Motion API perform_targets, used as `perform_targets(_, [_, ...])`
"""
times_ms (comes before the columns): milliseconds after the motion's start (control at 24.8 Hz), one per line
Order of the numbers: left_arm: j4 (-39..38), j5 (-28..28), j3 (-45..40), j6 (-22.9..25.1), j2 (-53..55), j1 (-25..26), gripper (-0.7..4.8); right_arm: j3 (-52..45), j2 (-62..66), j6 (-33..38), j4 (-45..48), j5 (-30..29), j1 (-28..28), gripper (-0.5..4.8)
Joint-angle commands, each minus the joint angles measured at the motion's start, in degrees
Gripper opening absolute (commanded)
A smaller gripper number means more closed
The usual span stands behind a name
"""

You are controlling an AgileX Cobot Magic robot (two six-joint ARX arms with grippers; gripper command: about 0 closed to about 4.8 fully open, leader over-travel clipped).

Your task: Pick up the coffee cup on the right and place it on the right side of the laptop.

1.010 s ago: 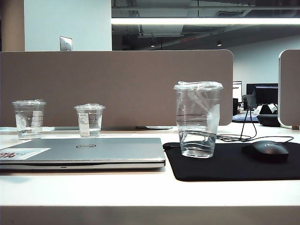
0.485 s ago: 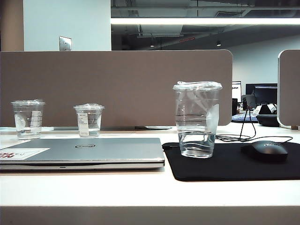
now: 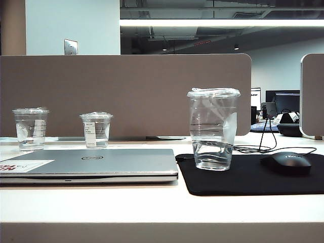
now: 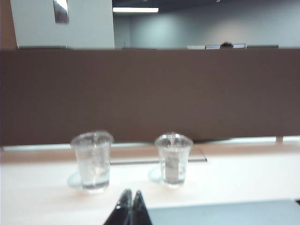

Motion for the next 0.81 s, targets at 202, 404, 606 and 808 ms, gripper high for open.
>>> perform_targets(202, [-3.58,-1.09,-3.67,-0.76,-3.41,0.13,-0.06,-0.35,-0.13,0.22,0.83,-0.24,0.02,-0.05])
perform_targets(404, [-8.76,-0.96,-3.76,-0.85,-3.41,0.07,-0.06,-0.35,-0.11,0.24,0.74,-0.24,0.02,-0.05])
perform_targets(606, [-8.59,0.11,-3.76,1.53,-3.41,0.07,-0.06,-0.35,-0.13,0.24,0.77,-0.24,0.02,-0.05])
perform_targets(808, [-7.54,1.97,-3.76,1.49,-3.41,0.13,-0.05,-0.35,-0.13,0.24,0.77,-0.24,0.02,-0.05])
